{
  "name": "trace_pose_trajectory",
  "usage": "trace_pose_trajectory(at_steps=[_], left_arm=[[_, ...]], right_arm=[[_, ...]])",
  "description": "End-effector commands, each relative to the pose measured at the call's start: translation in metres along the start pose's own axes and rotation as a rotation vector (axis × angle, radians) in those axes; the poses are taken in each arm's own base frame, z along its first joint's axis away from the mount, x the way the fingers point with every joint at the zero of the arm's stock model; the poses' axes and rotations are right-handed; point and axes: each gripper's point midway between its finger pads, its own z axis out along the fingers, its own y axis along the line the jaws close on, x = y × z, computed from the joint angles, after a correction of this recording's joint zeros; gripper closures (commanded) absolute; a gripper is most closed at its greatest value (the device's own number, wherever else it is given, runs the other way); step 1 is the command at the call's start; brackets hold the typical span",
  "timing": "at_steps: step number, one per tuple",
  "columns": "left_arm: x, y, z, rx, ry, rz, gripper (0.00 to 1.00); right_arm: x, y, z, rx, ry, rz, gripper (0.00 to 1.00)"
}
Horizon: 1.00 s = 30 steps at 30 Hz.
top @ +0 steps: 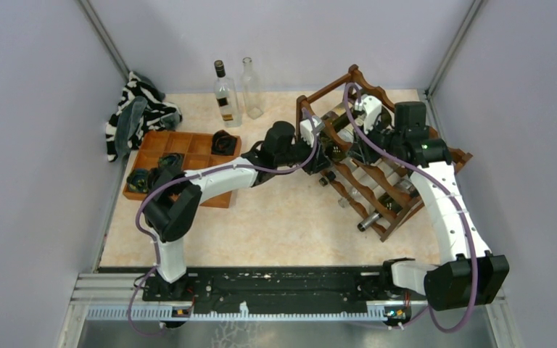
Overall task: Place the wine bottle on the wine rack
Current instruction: Place the wine bottle in the wine rack.
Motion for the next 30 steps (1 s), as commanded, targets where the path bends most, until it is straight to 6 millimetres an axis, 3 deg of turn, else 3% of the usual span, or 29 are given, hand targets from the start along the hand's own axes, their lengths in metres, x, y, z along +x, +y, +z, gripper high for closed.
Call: trace_pose_trajectory(at_steps=[1, 3, 11, 15, 20, 30], left_arm=[[-0.049, 0.001, 0.004, -0.036, -0.134, 0.085, 1.0], [-0.048, 0.003, 0.006, -0.046, -0.125, 0.087, 1.0], [-0.047, 0.005, 0.011, -0.05, -0.099, 0.074, 1.0], [-0.045, 0.006, 0.014, -0.054, -0.083, 0.058, 1.0], [-0.044, 0.006, 0.017, -0.055, -0.076, 0.04, 1.0], [-0.044, 0.004, 0.021, -0.039, -0.069, 0.004, 1.0]], right_arm=[[-0.022, 0.01, 0.004, -0.055, -0.098, -0.017, 0.84], [-0.023, 0.01, 0.004, -0.053, -0.101, -0.018, 0.81], [-0.03, 0.015, -0.004, -0.063, -0.126, -0.017, 0.43], [-0.043, 0.018, -0.014, -0.081, -0.162, -0.009, 0.3], [-0.054, 0.011, -0.03, -0.058, -0.197, -0.007, 0.23], [-0.065, -0.016, -0.06, 0.013, -0.28, 0.074, 0.22]])
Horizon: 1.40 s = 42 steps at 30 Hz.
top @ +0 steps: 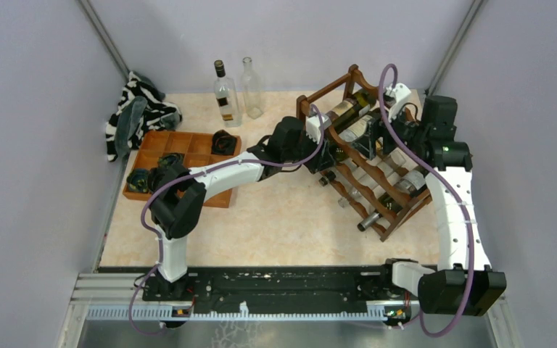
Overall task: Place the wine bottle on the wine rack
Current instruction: Place the wine bottle in the wine rack.
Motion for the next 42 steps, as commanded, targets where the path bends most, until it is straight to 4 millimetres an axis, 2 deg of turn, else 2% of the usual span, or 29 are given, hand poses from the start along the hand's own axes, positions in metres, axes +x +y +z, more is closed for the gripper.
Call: trace_pose_trajectory(at_steps=[1, 5, 16, 23, 38, 42], left_arm=[[-0.049, 0.001, 0.004, -0.001, -0.145, 0.035, 1.0], [-0.049, -0.001, 0.006, 0.007, -0.139, 0.024, 1.0], [-0.049, 0.0, 0.013, 0.008, -0.102, -0.018, 0.96], [-0.053, -0.003, 0.014, 0.022, -0.119, -0.036, 0.91], [-0.052, -0.006, 0.02, 0.057, -0.138, -0.086, 0.74], [-0.053, -0.004, 0.019, 0.062, -0.148, -0.106, 0.73]], right_arm=[[-0.036, -0.004, -0.022, 0.032, -0.116, -0.015, 0.22], [-0.035, -0.021, -0.024, 0.08, -0.142, 0.03, 0.22], [-0.018, -0.032, -0.017, 0.095, -0.14, 0.086, 0.22], [-0.006, -0.051, -0.016, 0.179, -0.136, 0.148, 0.22], [0.004, -0.058, -0.009, 0.19, -0.135, 0.197, 0.23], [0.006, -0.061, -0.008, 0.197, -0.137, 0.21, 0.23]])
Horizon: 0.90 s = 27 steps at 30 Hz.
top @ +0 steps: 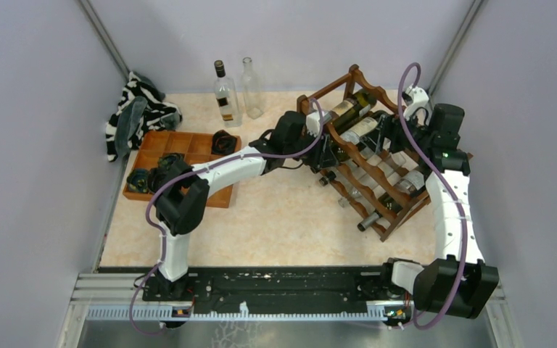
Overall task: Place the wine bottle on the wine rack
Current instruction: Place the wine bottle in the wine rack.
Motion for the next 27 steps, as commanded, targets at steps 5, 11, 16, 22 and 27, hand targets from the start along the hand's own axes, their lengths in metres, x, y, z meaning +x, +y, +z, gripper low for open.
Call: trace_pose_trajectory(at_steps=[5, 11, 16, 22, 27], left_arm=[[-0.053, -0.005, 0.009, 0.05, -0.213, 0.042, 0.73], [-0.053, -0.005, 0.01, 0.062, -0.228, 0.017, 0.71], [-0.053, -0.005, 0.011, 0.063, -0.236, 0.011, 0.72], [-0.056, -0.006, 0.003, 0.054, -0.26, 0.039, 0.77], [-0.065, -0.011, -0.005, 0.056, -0.293, 0.096, 0.81]], right_arm=[[-0.011, -0.005, -0.004, 0.023, -0.055, -0.011, 0.23], [-0.009, -0.008, -0.003, 0.023, -0.054, -0.004, 0.23], [-0.008, -0.01, -0.003, 0.024, -0.055, -0.002, 0.23], [-0.009, -0.01, -0.001, 0.019, -0.053, 0.033, 0.23], [-0.01, -0.015, 0.002, 0.043, -0.081, 0.106, 0.23]])
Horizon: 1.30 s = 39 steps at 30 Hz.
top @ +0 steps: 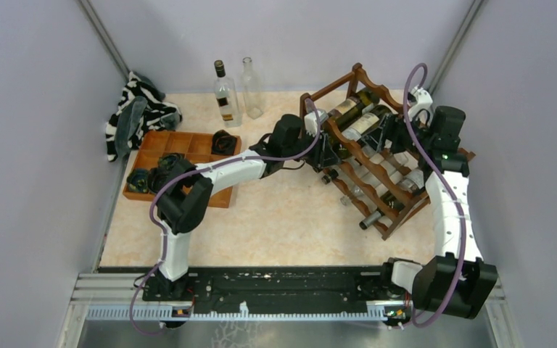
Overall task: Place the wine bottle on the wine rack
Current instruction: Place the wine bottle in the wine rack.
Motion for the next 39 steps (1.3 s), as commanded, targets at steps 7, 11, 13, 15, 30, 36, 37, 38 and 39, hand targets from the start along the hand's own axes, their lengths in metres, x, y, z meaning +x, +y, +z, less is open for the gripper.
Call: trace_pose_trajectory(at_steps=[7, 11, 13, 15, 30, 36, 37, 38, 39], left_arm=[[-0.058, -0.017, -0.003, 0.043, -0.19, 0.165, 0.81], [-0.059, -0.018, -0.001, 0.046, -0.186, 0.166, 0.81], [-0.06, -0.019, -0.001, 0.049, -0.188, 0.169, 0.81], [-0.06, -0.019, 0.0, 0.05, -0.188, 0.172, 0.81], [-0.063, -0.02, 0.004, 0.061, -0.184, 0.19, 0.8], [-0.064, -0.019, 0.007, 0.062, -0.182, 0.182, 0.78], [-0.064, -0.019, 0.008, 0.062, -0.18, 0.179, 0.77], [-0.064, -0.018, 0.008, 0.061, -0.178, 0.175, 0.77], [-0.064, -0.018, 0.008, 0.062, -0.178, 0.174, 0.77]], right_arm=[[-0.018, -0.023, 0.012, 0.104, -0.148, 0.306, 0.08], [-0.01, -0.029, 0.023, 0.128, -0.126, 0.447, 0.06], [-0.005, -0.034, 0.029, 0.161, -0.105, 0.505, 0.06], [0.0, -0.038, 0.037, 0.204, -0.093, 0.562, 0.06], [0.013, -0.045, 0.081, 0.3, -0.093, 0.782, 0.14], [0.011, -0.047, 0.087, 0.293, -0.105, 0.811, 0.21], [0.012, -0.048, 0.088, 0.299, -0.103, 0.813, 0.22], [0.014, -0.05, 0.087, 0.311, -0.1, 0.818, 0.23], [0.016, -0.051, 0.088, 0.315, -0.097, 0.819, 0.24]])
